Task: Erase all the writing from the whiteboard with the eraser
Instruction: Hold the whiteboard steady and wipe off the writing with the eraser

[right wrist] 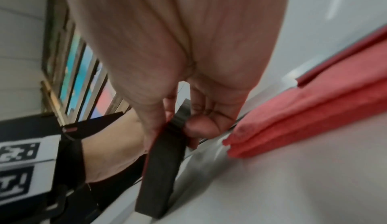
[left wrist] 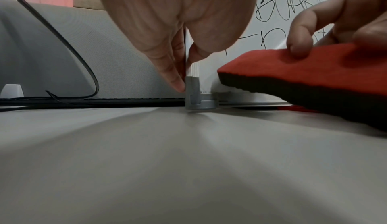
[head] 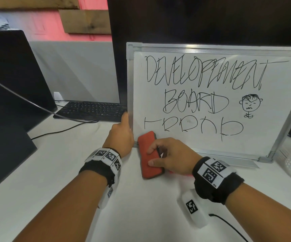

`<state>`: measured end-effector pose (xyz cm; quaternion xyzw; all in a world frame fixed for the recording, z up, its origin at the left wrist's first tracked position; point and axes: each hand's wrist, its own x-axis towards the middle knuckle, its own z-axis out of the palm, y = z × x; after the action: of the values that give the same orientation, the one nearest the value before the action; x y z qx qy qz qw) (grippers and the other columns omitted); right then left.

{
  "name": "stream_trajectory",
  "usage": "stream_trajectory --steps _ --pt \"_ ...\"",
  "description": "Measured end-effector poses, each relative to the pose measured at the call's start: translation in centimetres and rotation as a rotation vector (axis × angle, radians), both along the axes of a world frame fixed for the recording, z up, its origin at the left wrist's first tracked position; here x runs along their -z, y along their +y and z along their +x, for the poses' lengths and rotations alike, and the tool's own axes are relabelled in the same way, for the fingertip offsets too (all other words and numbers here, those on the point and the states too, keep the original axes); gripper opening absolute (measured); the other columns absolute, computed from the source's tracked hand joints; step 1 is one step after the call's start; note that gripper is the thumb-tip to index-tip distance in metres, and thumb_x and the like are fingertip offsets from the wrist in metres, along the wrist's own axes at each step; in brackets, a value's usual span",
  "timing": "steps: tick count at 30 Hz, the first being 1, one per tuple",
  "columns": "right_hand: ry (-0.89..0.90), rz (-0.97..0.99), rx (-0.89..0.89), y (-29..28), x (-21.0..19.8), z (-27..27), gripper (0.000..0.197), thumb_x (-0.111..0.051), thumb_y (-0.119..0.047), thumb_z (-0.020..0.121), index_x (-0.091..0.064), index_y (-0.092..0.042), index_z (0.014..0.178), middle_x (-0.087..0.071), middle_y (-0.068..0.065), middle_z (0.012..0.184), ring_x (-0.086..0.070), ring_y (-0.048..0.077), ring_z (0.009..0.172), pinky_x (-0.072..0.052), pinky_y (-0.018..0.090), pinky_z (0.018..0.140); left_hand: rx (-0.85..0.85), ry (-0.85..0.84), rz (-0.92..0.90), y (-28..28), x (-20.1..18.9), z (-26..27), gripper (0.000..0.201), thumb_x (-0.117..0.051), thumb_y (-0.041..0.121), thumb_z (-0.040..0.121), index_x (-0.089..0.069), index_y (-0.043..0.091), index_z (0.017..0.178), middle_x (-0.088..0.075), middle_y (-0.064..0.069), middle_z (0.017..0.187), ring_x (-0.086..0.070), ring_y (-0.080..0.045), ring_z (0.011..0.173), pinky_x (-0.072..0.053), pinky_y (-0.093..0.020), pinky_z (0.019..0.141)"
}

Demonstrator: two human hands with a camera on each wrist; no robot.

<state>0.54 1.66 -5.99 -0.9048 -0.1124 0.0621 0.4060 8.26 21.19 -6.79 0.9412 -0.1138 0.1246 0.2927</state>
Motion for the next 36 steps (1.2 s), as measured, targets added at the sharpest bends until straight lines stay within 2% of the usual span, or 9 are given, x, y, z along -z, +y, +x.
stream_trajectory --steps 5,8,11,14,17,22,27,32,36 --pt "0.035 0.129 0.040 -0.2 1.0 0.4 0.022 -0.079 -0.016 0.085 -0.064 -0.031 0.089 -0.060 0.003 0.085 -0.061 0.016 0.059 -0.046 0.022 0.051 0.001 0.004 0.005 0.0 0.1 0.1 0.054 -0.042 0.017 0.100 -0.023 0.017 0.151 -0.064 -0.024 0.104 -0.062 -0.041 0.093 -0.053 -0.051 0.082" --pt "0.015 0.170 0.059 0.1 1.1 0.6 0.022 -0.075 -0.009 0.088 -0.063 -0.027 0.089 -0.063 0.016 0.091 -0.065 0.025 0.063 -0.049 0.024 0.048 0.013 0.001 0.002 0.1 0.1 0.1 0.054 -0.043 0.016 0.100 -0.022 0.017 0.151 -0.065 -0.023 0.103 -0.062 -0.040 0.091 -0.053 -0.052 0.082" --pt "-0.047 0.177 0.066 0.1 1.1 1.1 0.025 -0.073 -0.005 0.088 -0.064 -0.028 0.087 -0.064 0.022 0.094 -0.067 0.038 0.071 -0.060 0.040 0.060 0.024 -0.010 -0.001 0.2 0.1 0.1 0.056 -0.043 0.017 0.101 -0.022 0.016 0.152 -0.065 -0.021 0.100 -0.063 -0.038 0.088 -0.054 -0.051 0.081" --pt "-0.043 0.147 0.063 -0.2 1.0 1.3 0.027 -0.072 -0.005 0.088 -0.062 -0.030 0.085 -0.065 0.022 0.094 -0.068 0.035 0.072 -0.061 0.040 0.066 0.034 -0.013 -0.005 0.2 0.2 0.1 0.055 -0.044 0.016 0.101 -0.022 0.016 0.152 -0.065 -0.020 0.099 -0.063 -0.036 0.087 -0.054 -0.048 0.080" --pt "0.004 0.044 0.031 -0.5 0.2 1.3 0.024 -0.074 -0.010 0.087 -0.060 -0.030 0.085 -0.068 0.019 0.092 -0.070 0.033 0.077 -0.061 0.046 0.075 0.040 -0.018 -0.009 0.2 0.1 0.1 0.055 -0.043 0.016 0.100 -0.023 0.017 0.151 -0.065 -0.019 0.099 -0.063 -0.036 0.086 -0.054 -0.050 0.080" --pt "-0.061 0.122 0.041 -0.2 -1.4 1.7 0.019 -0.068 0.000 0.091 -0.060 -0.018 0.091 -0.064 0.025 0.093 -0.070 0.029 0.063 -0.061 0.048 0.064 0.039 -0.014 -0.026 0.2 0.0 -0.1 0.053 -0.043 0.014 0.100 -0.025 0.016 0.150 -0.064 -0.020 0.097 -0.063 -0.038 0.086 -0.054 -0.050 0.079" --pt "-0.024 0.033 0.015 -0.2 -0.7 1.5 0.021 -0.069 -0.004 0.090 -0.061 -0.023 0.090 -0.067 0.020 0.091 -0.072 0.031 0.070 -0.061 0.049 0.073 0.023 0.006 -0.015 0.2 0.0 -0.1 0.055 -0.042 0.016 0.101 -0.022 0.016 0.153 -0.063 -0.020 0.098 -0.062 -0.038 0.087 -0.053 -0.048 0.080" --pt "-0.050 0.142 0.029 0.0 -1.4 1.8 0.019 -0.065 0.000 0.093 -0.059 -0.018 0.093 -0.062 0.027 0.094 -0.067 0.027 0.063 -0.062 0.041 0.061 0.023 0.003 -0.014 0.2 0.0 0.0 0.052 -0.043 0.016 0.101 -0.024 0.017 0.149 -0.063 -0.021 0.100 -0.063 -0.038 0.088 -0.054 -0.052 0.081" --pt "0.002 0.042 -0.013 0.1 -1.5 1.7 0.019 -0.064 -0.004 0.093 -0.060 -0.022 0.094 -0.064 0.019 0.090 -0.069 0.031 0.067 -0.063 0.046 0.066 0.029 -0.002 -0.017 0.2 0.1 0.0 0.053 -0.043 0.015 0.101 -0.024 0.016 0.150 -0.064 -0.022 0.099 -0.063 -0.039 0.088 -0.054 -0.052 0.082"
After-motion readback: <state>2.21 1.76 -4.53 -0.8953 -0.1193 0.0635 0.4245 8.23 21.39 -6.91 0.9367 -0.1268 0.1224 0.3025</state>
